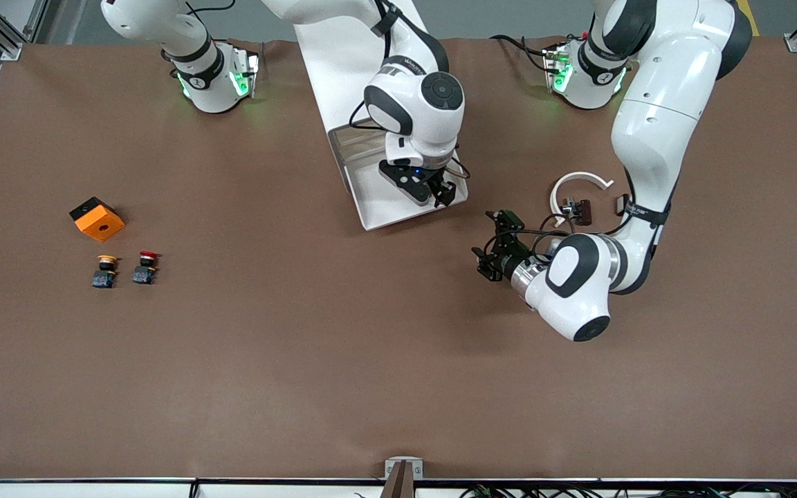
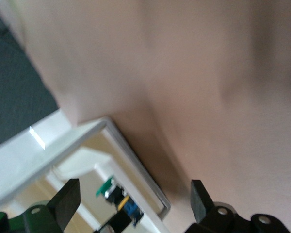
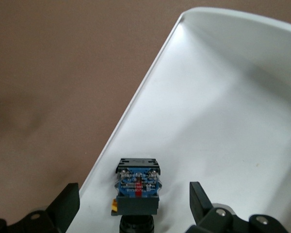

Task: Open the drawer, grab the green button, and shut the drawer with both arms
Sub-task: 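Lift the button out with the right gripper while the left gripper pushes the drawer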

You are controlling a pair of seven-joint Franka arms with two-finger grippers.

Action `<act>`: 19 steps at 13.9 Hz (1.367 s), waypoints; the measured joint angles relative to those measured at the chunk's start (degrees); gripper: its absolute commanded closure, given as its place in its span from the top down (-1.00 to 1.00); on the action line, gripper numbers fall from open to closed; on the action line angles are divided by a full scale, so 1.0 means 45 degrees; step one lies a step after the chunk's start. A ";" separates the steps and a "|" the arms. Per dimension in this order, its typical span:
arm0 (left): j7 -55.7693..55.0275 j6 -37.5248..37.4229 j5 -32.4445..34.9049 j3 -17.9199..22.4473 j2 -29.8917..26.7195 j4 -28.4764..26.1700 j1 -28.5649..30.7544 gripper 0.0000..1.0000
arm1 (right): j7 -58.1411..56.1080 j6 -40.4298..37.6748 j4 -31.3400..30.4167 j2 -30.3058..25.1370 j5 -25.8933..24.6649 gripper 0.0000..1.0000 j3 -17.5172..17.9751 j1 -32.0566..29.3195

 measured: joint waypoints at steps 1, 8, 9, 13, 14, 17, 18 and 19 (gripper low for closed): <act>0.0961 0.0122 0.0488 0.0023 -0.0034 0.0022 -0.0001 1.00 | 0.0000 0.0006 0.0005 0.0077 -0.0005 0.81 0.0000 0.0069; 0.5460 0.3374 0.2244 0.0293 -0.0569 0.0082 -0.0046 1.00 | 0.0027 0.0005 0.0065 0.0168 -0.0007 -1.00 -0.0014 0.0145; 0.5966 0.3784 0.2526 0.0313 -0.0632 0.0086 -0.0054 1.00 | 0.0030 -0.0002 0.0078 0.0168 -0.0007 -1.00 -0.0017 0.0145; 0.7038 0.5412 0.2958 0.0359 -0.0797 0.0392 -0.0081 1.00 | 0.0032 -0.0188 0.0271 0.0168 -0.0007 -1.00 -0.0133 0.0126; 0.7306 0.5625 0.2981 0.0396 -0.0810 0.0510 -0.0092 1.00 | 0.0032 -0.0560 0.0528 0.0166 -0.0007 -1.00 -0.0206 0.0046; 0.8453 0.6205 0.3539 0.0432 -0.0818 0.0628 -0.0104 1.00 | -0.0297 -0.2207 0.1813 0.0079 -0.0005 -1.00 -0.0298 -0.0816; 0.8599 0.6247 0.4176 0.0429 -0.0818 0.0629 -0.0140 1.00 | -0.0737 -0.2529 0.2111 -0.0022 -0.0003 -1.00 -0.0310 -0.1144; 0.8670 0.6265 0.4830 0.0423 -0.0818 0.0628 -0.0217 1.00 | -0.1306 -0.2894 0.2315 -0.0244 0.0000 -1.00 -0.0317 -0.1496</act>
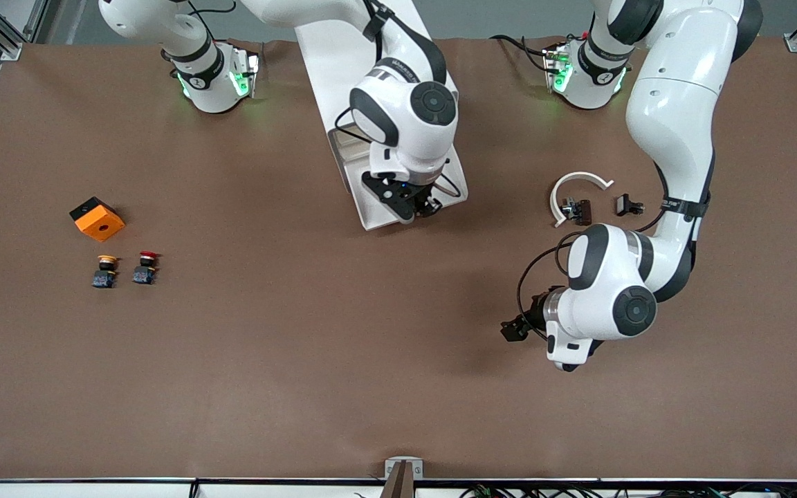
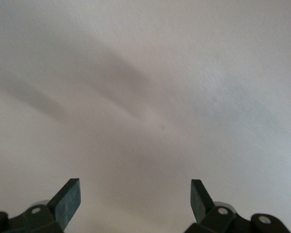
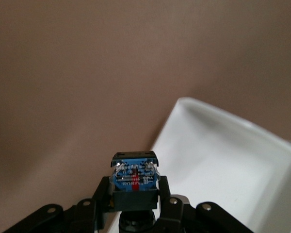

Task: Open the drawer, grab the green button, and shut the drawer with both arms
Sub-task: 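Lift the button out with the right gripper while the left gripper pushes the drawer, then lower the button beside the red button while the left gripper shuts the drawer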

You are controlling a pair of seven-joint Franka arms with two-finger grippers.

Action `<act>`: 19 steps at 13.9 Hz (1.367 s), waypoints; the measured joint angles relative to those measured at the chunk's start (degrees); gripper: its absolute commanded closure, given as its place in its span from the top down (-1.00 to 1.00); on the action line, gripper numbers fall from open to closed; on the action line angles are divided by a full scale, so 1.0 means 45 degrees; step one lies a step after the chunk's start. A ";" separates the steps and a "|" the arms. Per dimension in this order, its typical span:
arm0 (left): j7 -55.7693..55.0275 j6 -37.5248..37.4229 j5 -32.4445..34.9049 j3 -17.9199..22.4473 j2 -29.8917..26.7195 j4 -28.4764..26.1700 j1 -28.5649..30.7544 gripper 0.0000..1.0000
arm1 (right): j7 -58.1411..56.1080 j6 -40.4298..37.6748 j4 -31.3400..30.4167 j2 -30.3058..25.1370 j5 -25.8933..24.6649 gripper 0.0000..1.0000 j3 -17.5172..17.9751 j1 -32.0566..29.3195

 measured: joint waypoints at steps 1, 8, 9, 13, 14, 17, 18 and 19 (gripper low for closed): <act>0.0058 0.0006 0.0501 -0.0007 0.0000 0.0000 -0.0121 1.00 | -0.0572 -0.0467 0.0109 -0.0300 0.0038 -1.00 -0.0005 -0.0350; 0.0111 0.0064 0.1532 -0.0020 -0.0001 -0.0001 -0.0996 1.00 | -0.4554 -0.3228 0.0175 -0.2691 0.0129 -1.00 -0.0098 -0.3021; 0.0139 0.0064 0.1534 -0.0026 -0.0001 -0.0008 -0.1052 1.00 | -0.5505 -0.3633 0.0170 -0.2919 0.0130 -1.00 -0.0106 -0.3618; 0.0177 0.0064 0.1534 -0.0208 0.0000 -0.0026 -0.1459 1.00 | -0.9753 -0.4690 -0.0362 -0.3497 0.0064 -1.00 -0.0132 -0.5591; 0.0176 0.0064 0.1534 -0.0365 -0.0001 -0.0023 -0.1510 1.00 | -1.0793 -0.4581 -0.0653 -0.3647 0.0050 -1.00 -0.0136 -0.6026; 0.0161 0.0070 0.1534 -0.0657 -0.0050 -0.0007 -0.1648 1.00 | -1.3533 -0.3607 -0.1739 -0.4121 0.0049 -1.00 -0.0140 -0.7313; 0.0161 0.0070 0.1535 -0.0703 -0.0117 -0.0028 -0.1747 1.00 | -1.4377 -0.3127 -0.2238 -0.4338 0.0050 -1.00 -0.0140 -0.7675; 0.0161 0.0070 0.1534 -0.0735 -0.0229 -0.0135 -0.1903 1.00 | -1.5133 -0.2587 -0.2829 -0.4574 0.0050 -1.00 -0.0140 -0.7993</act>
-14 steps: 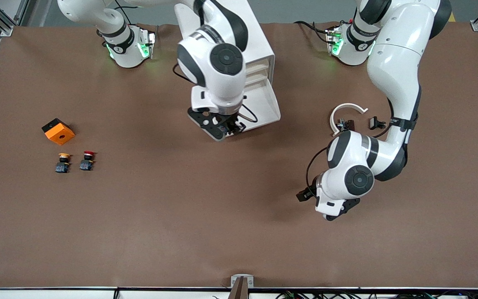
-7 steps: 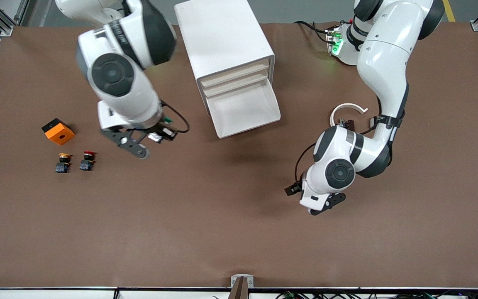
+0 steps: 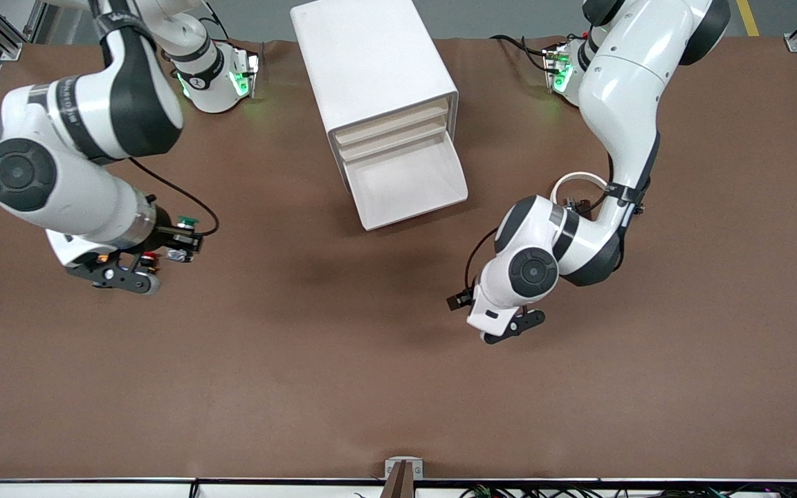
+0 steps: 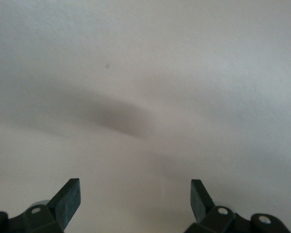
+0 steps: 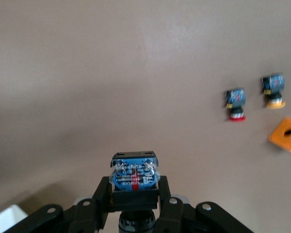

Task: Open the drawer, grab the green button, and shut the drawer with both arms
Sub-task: 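Lower the button beside the red button while the left gripper shuts the drawer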

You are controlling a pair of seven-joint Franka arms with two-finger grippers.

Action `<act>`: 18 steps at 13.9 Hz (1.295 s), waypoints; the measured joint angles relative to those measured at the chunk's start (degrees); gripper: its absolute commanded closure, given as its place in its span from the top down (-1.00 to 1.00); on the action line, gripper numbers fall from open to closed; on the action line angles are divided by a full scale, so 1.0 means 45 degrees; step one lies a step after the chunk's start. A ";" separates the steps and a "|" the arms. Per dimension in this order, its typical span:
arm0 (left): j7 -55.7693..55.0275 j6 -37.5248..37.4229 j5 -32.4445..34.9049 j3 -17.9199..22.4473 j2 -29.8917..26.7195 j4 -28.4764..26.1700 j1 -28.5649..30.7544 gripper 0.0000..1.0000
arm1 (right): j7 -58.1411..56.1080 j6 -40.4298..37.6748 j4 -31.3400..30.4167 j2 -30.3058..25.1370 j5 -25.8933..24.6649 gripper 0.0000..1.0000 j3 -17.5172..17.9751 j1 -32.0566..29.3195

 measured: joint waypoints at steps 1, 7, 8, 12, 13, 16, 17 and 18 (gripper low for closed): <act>0.0000 0.0076 0.0000 -0.0014 -0.0149 -0.0216 -0.0210 1.00 | -0.0533 0.0492 -0.0636 -0.0223 0.0001 -1.00 0.0000 -0.0249; -0.0337 0.2209 0.0000 -0.0062 -0.1515 -0.3313 -0.1679 1.00 | -0.1702 0.4042 -0.3856 -0.0535 -0.0013 -1.00 0.0012 -0.0819; -0.0509 0.2413 0.0000 -0.0064 -0.1673 -0.3729 -0.1885 1.00 | -0.2030 0.4894 -0.4461 -0.0526 -0.0017 -1.00 0.0012 -0.0994; -0.1152 0.2706 0.0000 -0.0108 -0.2054 -0.4525 -0.2409 1.00 | -0.2739 0.7921 -0.6667 -0.0358 -0.0029 -1.00 0.0012 -0.1540; -0.1347 0.2706 0.0000 -0.0120 -0.2104 -0.4612 -0.2542 1.00 | -0.2740 0.8293 -0.6958 -0.0251 -0.0033 -1.00 0.0014 -0.1582; -0.1817 0.2705 -0.0001 -0.0148 -0.2140 -0.4888 -0.2975 1.00 | -0.2750 0.9323 -0.7373 0.0253 -0.0036 -1.00 0.0013 -0.1768; -0.1966 0.2705 -0.0003 -0.0151 -0.2140 -0.5010 -0.3117 1.00 | -0.2765 0.9873 -0.7543 0.0473 -0.0037 -1.00 0.0014 -0.1816; -0.2173 0.2708 -0.0045 -0.0156 -0.2139 -0.5101 -0.3253 1.00 | -0.2820 1.0557 -0.7768 0.0715 -0.0040 -1.00 0.0014 -0.1853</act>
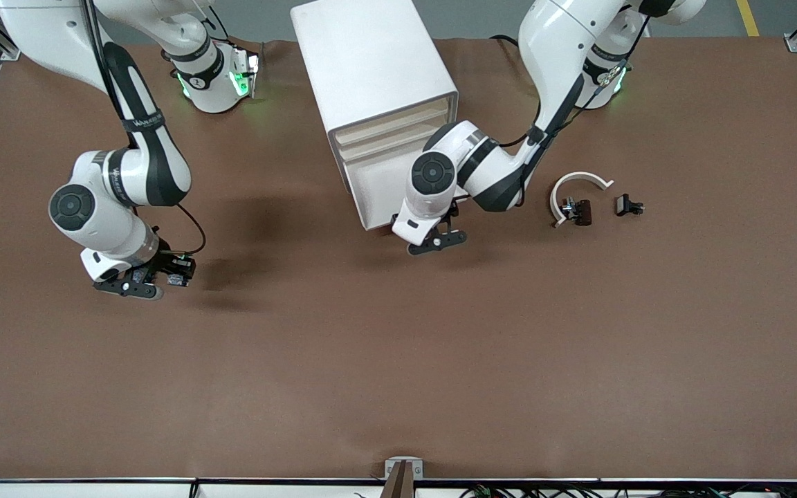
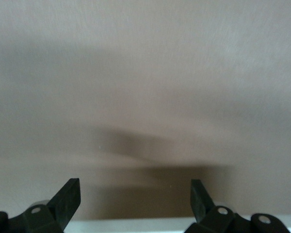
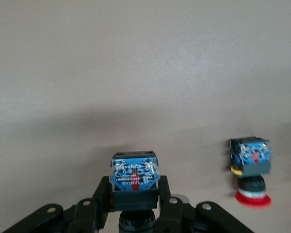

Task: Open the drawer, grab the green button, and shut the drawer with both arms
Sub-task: 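Lower the button beside the red button while the left gripper shuts the drawer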

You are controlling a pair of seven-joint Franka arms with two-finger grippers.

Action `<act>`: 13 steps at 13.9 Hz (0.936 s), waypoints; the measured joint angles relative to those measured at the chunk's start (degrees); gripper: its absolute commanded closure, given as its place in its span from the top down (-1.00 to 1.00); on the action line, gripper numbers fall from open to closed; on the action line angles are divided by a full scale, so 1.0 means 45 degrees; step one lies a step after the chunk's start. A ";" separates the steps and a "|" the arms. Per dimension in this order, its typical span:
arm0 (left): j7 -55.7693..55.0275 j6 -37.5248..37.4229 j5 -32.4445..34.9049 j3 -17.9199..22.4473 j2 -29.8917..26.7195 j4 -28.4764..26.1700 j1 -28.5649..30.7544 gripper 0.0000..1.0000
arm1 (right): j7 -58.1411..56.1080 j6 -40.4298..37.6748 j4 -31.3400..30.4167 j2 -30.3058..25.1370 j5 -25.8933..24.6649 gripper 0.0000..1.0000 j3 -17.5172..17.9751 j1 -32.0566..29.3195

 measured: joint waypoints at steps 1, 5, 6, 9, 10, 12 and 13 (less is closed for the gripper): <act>-0.0229 0.0002 -0.0107 -0.0006 0.0000 -0.0058 -0.0114 1.00 | -0.0139 0.0772 -0.0259 0.0279 -0.0005 -1.00 0.0001 -0.0027; -0.0594 0.0000 -0.1069 -0.0318 -0.0001 -0.0143 -0.0199 1.00 | -0.0872 0.2609 -0.0754 0.1270 -0.0007 -1.00 -0.0002 -0.0454; -0.0755 0.0000 -0.1345 -0.0423 -0.0001 -0.0154 -0.0201 1.00 | -0.0964 0.2649 -0.0755 0.1356 -0.0007 -1.00 -0.0002 -0.0562; -0.0971 0.0001 -0.2374 -0.0638 -0.0001 -0.0177 -0.0205 1.00 | -0.1034 0.2649 -0.0768 0.1371 -0.0007 -1.00 -0.0001 -0.0826; -0.0971 0.0000 -0.2744 -0.0668 0.0001 -0.0202 -0.0206 1.00 | -0.1061 0.2650 -0.0822 0.1371 -0.0008 -1.00 -0.0001 -0.0875; -0.0971 -0.0001 -0.3276 -0.0770 0.0018 -0.0269 -0.0206 1.00 | -0.1079 0.2728 -0.0940 0.1365 -0.0011 -1.00 0.0000 -0.0889; -0.0971 -0.0001 -0.3513 -0.0845 0.0031 -0.0306 -0.0207 1.00 | -0.1113 0.2788 -0.0985 0.1347 -0.0014 -1.00 0.0000 -0.0890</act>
